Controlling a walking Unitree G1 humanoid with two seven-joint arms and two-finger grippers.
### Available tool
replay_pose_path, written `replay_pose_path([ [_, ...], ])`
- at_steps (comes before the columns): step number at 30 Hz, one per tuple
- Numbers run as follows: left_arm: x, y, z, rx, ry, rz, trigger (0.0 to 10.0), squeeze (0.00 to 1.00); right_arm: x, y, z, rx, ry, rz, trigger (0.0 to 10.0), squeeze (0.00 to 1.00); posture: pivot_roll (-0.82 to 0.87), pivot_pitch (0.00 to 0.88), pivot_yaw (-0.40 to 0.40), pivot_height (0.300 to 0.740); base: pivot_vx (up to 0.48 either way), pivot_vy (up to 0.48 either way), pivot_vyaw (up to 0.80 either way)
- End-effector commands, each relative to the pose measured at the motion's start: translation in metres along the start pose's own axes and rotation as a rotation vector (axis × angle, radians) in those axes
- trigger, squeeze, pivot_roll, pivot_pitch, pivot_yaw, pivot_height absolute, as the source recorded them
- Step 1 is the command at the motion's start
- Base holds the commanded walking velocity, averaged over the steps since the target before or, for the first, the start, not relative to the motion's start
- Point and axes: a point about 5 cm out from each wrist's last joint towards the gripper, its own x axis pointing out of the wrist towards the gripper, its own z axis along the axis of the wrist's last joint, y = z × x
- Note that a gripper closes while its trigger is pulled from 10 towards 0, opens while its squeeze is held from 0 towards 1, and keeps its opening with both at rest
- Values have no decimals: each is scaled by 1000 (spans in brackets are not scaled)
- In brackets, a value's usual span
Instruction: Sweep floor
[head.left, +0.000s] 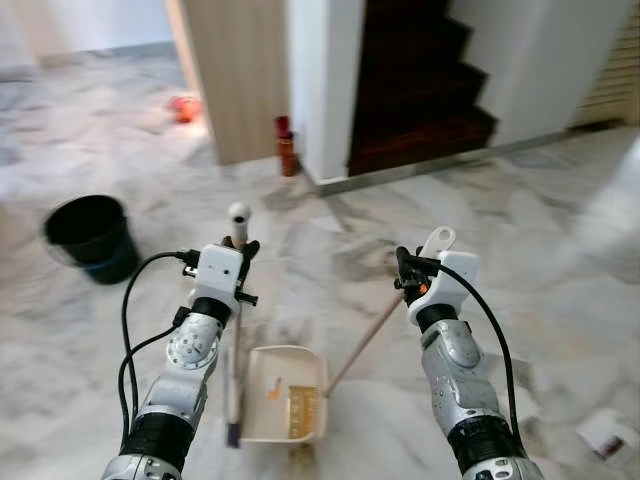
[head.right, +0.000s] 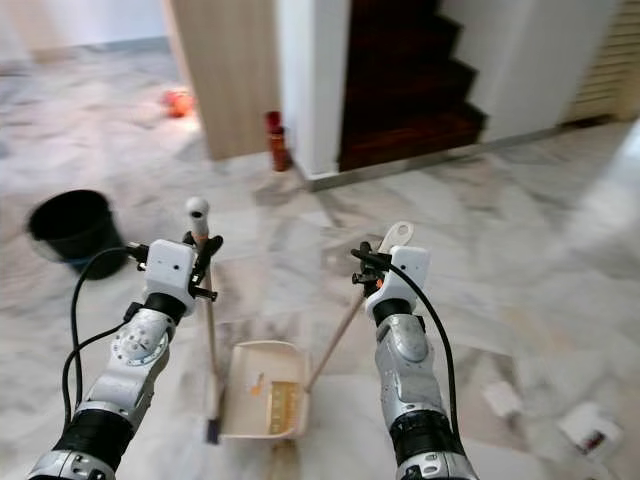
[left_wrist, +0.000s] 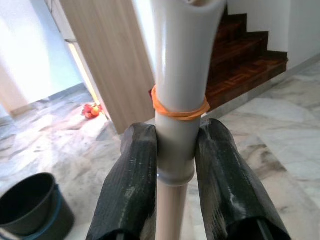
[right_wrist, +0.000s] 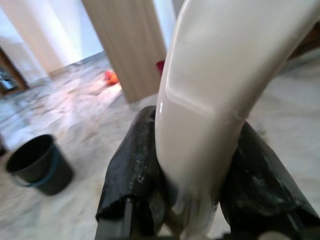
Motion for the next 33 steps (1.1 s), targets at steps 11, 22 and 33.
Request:
replay_pose_path([
  [11, 4, 3, 8, 16, -29, 4, 10000, 0, 4, 5, 9, 22, -30, 17, 10000, 0, 20, 0, -27, 740, 0, 92, 335],
  [22, 3, -3, 3, -2, 0, -33, 10000, 0, 4, 7, 7, 8, -29, 33, 10000, 0, 16, 0, -17, 740, 0, 0, 0],
  [33, 6, 1, 4, 12, 7, -25, 10000, 0, 6, 11, 8, 23, -30, 56, 10000, 0, 22, 0, -14, 740, 237, 0, 286],
])
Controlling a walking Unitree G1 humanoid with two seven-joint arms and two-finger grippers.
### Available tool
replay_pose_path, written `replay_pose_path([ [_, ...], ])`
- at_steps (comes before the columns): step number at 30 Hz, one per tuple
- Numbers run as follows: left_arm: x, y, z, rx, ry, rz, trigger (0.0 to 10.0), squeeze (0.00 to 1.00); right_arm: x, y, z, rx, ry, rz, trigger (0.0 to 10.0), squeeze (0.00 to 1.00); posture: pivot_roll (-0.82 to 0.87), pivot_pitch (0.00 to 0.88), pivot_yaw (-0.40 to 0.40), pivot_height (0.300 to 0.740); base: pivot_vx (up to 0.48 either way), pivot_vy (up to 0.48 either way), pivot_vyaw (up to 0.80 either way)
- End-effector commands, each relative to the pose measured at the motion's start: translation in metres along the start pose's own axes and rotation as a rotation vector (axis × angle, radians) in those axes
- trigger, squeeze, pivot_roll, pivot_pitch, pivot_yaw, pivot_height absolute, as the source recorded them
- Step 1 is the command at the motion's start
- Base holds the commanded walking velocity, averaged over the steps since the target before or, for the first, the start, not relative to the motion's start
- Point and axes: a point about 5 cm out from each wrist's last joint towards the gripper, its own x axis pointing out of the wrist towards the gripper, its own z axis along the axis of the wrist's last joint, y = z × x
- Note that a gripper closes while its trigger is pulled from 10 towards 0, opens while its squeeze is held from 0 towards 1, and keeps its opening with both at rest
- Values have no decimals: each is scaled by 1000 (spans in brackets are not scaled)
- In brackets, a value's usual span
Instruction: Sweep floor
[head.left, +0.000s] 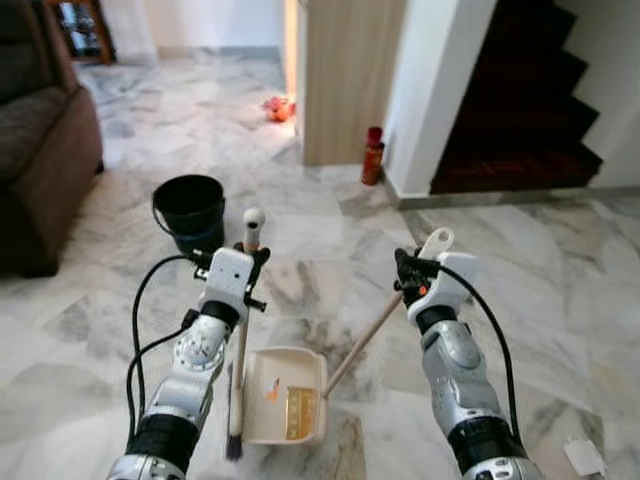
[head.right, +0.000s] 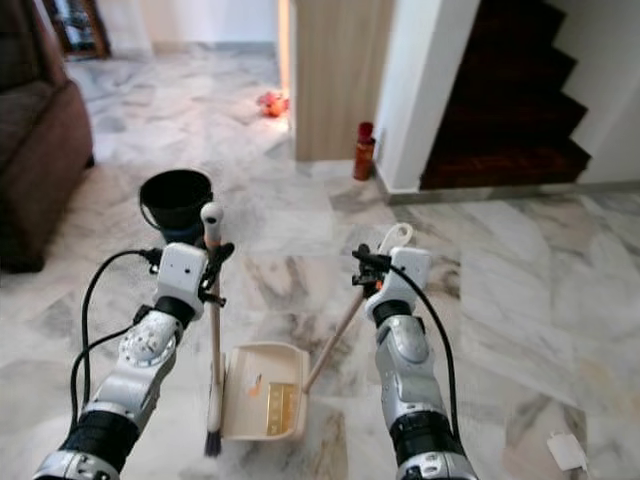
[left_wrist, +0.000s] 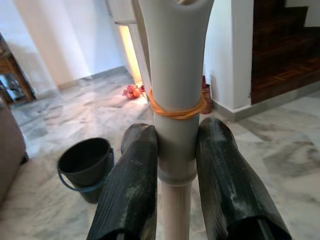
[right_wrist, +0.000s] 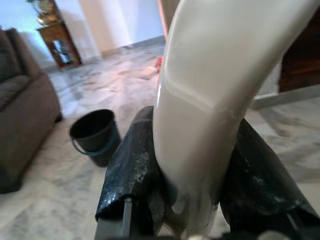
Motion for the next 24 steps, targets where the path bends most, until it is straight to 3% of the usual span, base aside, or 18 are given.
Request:
replay_pose_path([
  [1, 8, -2, 11, 13, -39, -7, 10000, 0, 5, 1, 11, 12, -46, 10, 10000, 0, 26, 0, -15, 740, 394, 0, 0],
  [18, 4, 2, 10, 15, -29, 9, 10000, 0, 3, 3, 9, 18, -41, 19, 10000, 0, 33, 0, -17, 740, 428, 0, 695],
  [24, 4, 2, 9, 16, -26, 11, 10000, 0, 4, 3, 8, 27, -32, 18, 10000, 0, 37, 0, -18, 740, 433, 0, 0],
])
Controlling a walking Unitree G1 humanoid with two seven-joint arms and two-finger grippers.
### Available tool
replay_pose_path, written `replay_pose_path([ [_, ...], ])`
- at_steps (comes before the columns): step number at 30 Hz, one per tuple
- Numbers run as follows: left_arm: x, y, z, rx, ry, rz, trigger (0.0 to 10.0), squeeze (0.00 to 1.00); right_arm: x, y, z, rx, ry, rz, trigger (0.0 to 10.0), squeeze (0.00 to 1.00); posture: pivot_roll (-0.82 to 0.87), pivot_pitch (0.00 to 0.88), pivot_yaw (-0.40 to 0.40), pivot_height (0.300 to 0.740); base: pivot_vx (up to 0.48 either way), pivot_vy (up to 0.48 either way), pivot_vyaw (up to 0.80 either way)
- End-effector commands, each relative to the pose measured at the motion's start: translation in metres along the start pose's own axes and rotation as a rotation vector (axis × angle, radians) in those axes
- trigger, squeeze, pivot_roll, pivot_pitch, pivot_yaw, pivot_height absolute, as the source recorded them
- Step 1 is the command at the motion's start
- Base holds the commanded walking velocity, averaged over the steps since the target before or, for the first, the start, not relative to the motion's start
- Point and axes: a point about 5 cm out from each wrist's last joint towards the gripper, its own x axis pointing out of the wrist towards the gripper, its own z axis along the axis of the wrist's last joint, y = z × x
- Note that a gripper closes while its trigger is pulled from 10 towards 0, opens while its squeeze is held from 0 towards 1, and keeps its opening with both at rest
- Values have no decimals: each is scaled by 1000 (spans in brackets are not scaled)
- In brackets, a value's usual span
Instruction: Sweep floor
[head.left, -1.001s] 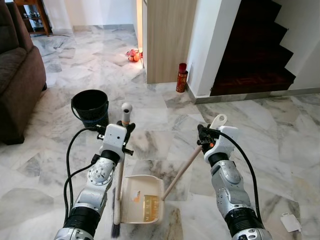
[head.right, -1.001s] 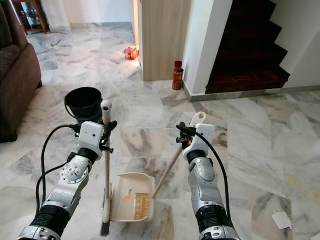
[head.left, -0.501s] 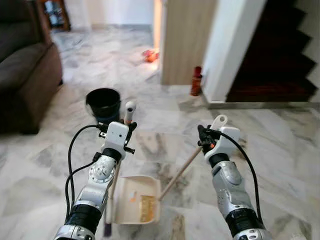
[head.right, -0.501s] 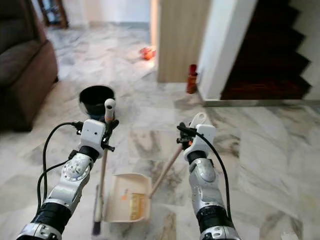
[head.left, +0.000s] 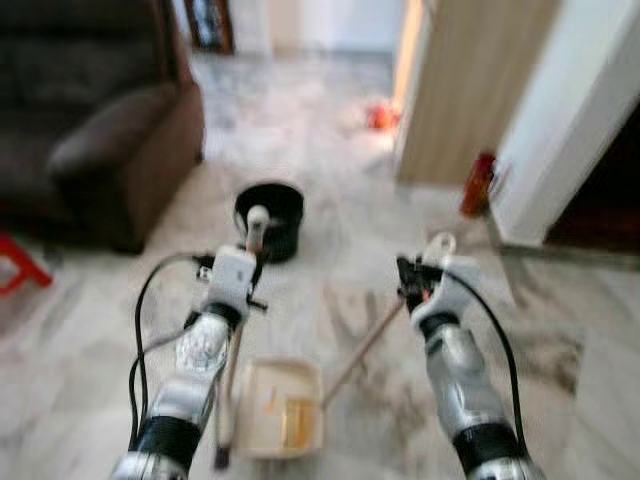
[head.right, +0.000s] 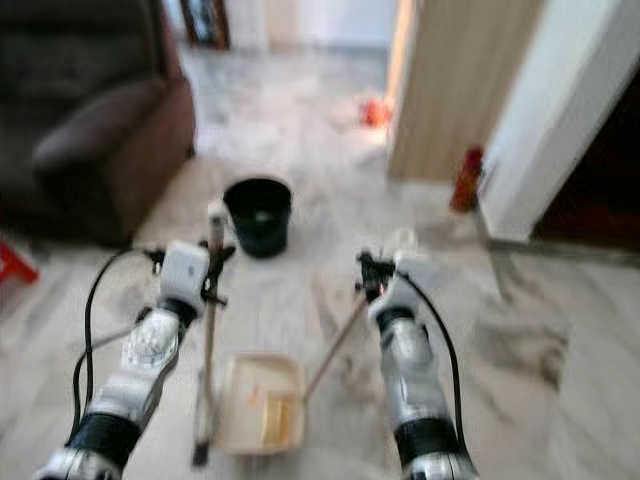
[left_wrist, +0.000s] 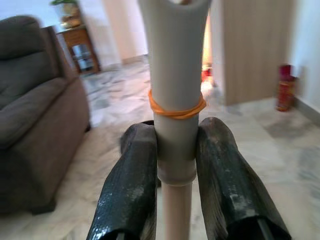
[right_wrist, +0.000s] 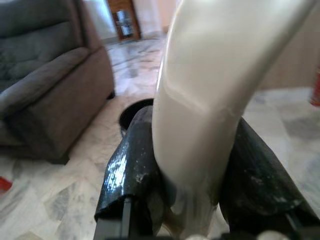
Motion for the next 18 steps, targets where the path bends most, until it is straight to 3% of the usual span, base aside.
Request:
replay_pose_path([
  [1, 4, 4, 9, 21, -40, 8, 10000, 0, 4, 8, 9, 35, -43, 22, 10000, 0, 37, 0, -18, 740, 435, 0, 0],
  [18, 3, 4, 10, 21, -39, 8, 10000, 0, 4, 10, 9, 37, -45, 28, 10000, 0, 40, 0, -15, 740, 434, 0, 57],
])
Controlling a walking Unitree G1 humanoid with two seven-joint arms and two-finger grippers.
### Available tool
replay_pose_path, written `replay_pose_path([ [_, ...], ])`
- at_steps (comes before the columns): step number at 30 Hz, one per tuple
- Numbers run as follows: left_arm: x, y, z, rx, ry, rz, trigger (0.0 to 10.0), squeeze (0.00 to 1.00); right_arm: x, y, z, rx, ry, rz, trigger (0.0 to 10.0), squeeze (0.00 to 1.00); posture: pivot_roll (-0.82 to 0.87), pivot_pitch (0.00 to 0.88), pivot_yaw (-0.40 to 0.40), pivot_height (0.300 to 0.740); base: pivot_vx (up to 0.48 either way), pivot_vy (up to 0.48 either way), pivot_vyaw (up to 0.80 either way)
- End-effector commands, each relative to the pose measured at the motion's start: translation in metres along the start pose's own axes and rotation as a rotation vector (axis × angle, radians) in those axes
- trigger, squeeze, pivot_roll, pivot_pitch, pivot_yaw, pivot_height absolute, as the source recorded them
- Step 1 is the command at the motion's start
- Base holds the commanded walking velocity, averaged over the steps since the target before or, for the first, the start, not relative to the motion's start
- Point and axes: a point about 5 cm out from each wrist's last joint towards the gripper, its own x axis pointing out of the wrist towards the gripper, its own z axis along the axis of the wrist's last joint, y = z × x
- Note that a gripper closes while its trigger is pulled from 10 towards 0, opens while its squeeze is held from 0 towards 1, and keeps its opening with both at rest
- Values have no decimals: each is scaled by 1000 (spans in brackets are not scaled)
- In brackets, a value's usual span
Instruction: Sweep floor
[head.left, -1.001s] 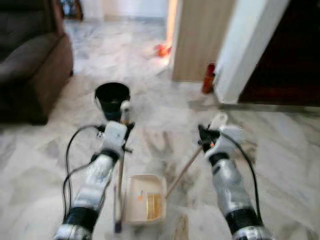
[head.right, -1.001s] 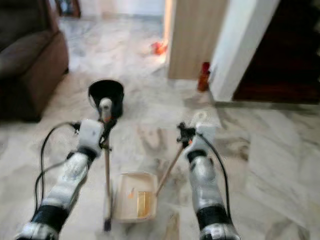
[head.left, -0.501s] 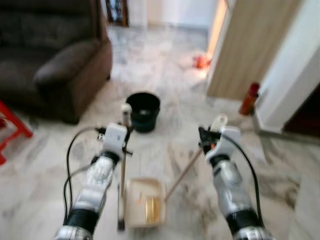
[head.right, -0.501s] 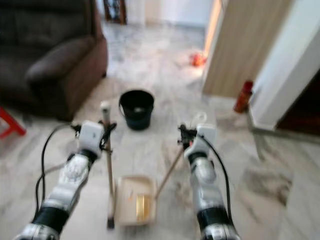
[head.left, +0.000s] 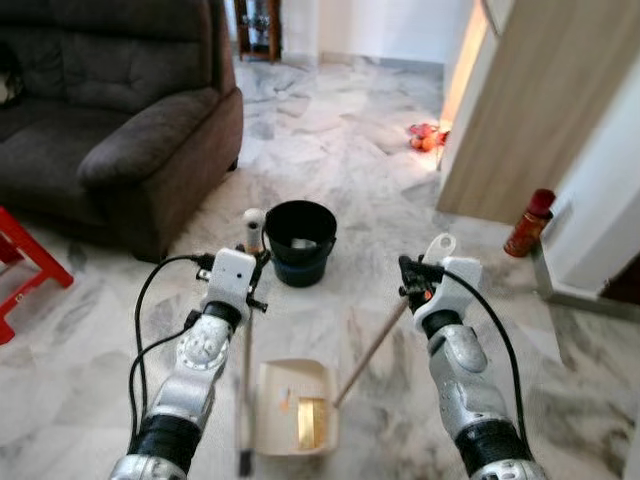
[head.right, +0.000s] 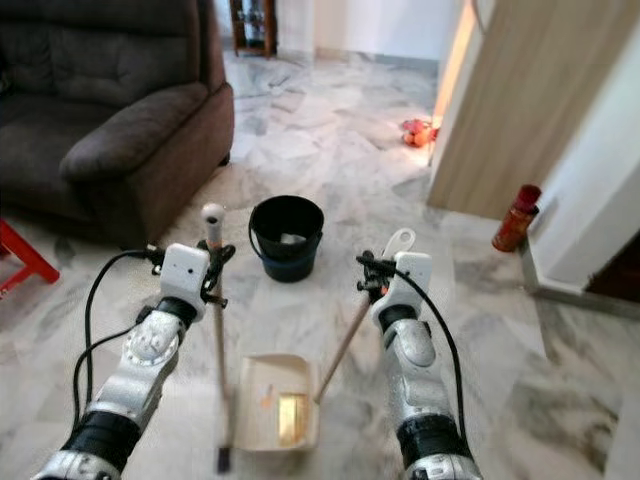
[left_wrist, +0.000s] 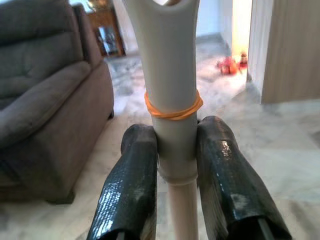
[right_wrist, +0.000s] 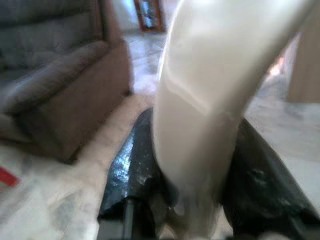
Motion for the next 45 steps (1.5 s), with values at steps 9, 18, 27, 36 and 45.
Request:
replay_pose_path([
  [9, 9, -8, 19, 29, -81, -39, 10000, 0, 2, -1, 11, 41, -63, 0, 10000, 0, 39, 0, -10, 740, 433, 0, 60],
  [18, 11, -8, 21, 34, -88, -43, 10000, 0, 4, 1, 12, 54, -62, 10, 10000, 0, 41, 0, -8, 740, 433, 0, 332],
  [27, 11, -8, 22, 34, -90, -46, 10000, 0, 5, 2, 12, 53, -65, 9, 10000, 0, 42, 0, -10, 740, 433, 0, 0],
  [36, 9, -7, 20, 34, -86, -37, 10000, 0, 4, -1, 8, 79, -31, -14, 10000, 0, 48, 0, -12, 740, 411, 0, -67],
  [45, 7, -7, 21, 18, -102, -46, 10000, 0, 4, 0, 10, 77, -52, -16, 10000, 0, 54, 0, -15, 740, 0, 0, -175],
])
